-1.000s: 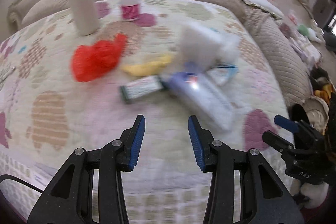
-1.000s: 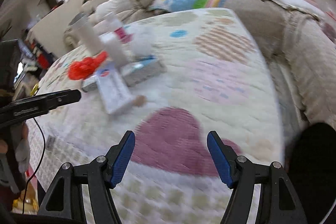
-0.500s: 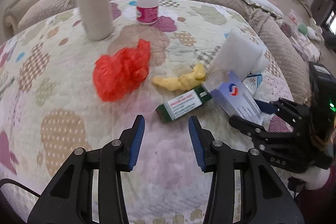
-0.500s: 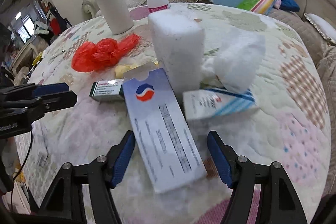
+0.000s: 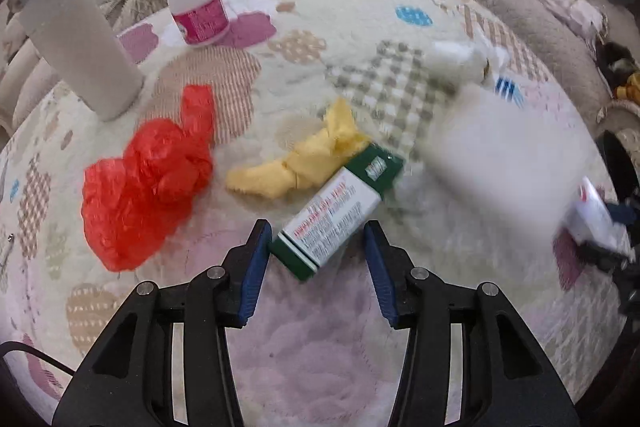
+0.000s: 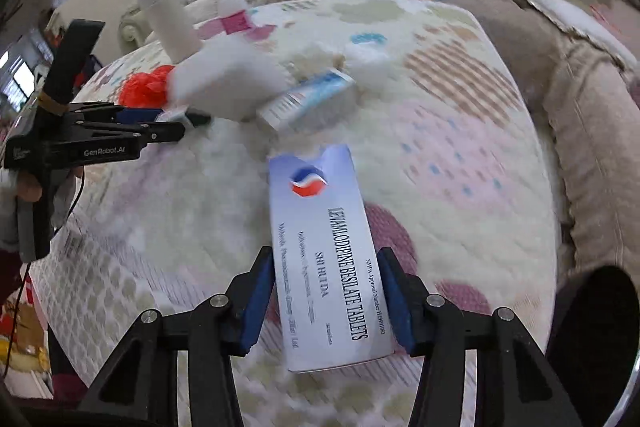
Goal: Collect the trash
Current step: 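Grasp the green oral paste box with the left tool while the right grasps the white tablet box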
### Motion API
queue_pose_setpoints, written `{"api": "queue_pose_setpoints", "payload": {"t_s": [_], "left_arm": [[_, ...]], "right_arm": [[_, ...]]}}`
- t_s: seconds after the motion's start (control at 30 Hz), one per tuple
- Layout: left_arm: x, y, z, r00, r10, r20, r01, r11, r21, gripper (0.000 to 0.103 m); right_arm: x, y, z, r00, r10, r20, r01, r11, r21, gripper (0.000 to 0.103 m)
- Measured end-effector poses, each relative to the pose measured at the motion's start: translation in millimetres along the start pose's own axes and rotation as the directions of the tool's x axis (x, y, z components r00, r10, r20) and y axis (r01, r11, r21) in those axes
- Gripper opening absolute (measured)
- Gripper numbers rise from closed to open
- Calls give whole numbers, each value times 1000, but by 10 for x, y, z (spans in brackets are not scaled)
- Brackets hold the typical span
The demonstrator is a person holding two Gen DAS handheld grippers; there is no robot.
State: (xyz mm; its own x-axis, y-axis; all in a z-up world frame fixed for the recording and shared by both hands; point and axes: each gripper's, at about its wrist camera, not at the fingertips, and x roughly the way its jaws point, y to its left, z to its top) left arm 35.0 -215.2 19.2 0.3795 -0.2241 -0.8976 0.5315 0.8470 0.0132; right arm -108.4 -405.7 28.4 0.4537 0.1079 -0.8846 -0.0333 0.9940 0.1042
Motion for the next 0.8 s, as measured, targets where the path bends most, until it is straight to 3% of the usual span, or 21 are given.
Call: {"api": "queue_pose_setpoints", "payload": {"t_s": [0.1,0.17,0.33,0.6,0.8], "left_arm": [[7,40,26,997,-68,-22,66,995,-70,42],[-42,38,-6,995,-97,-25,94,989,-113,29],[-276,-33,-220,996,-90,-16,86,983,-163,27],[-692,-232,-526,994,-85,62,96,973,-208,24],[-878,-507,-577,991,-93,97,110,978,-180,22]], "right_arm": [[11,-44,-20,1000,-17,7,17,1000,6,50],[22,-14,17,999,-35,8,35,999,-6,51],[66,69,8,995,-89,53,91,995,-41,51],[-152,1,-97,994,-61,93,62,998,-6,48],[-386,-45,-134,990,-45,135,42,999,22,48]]}}
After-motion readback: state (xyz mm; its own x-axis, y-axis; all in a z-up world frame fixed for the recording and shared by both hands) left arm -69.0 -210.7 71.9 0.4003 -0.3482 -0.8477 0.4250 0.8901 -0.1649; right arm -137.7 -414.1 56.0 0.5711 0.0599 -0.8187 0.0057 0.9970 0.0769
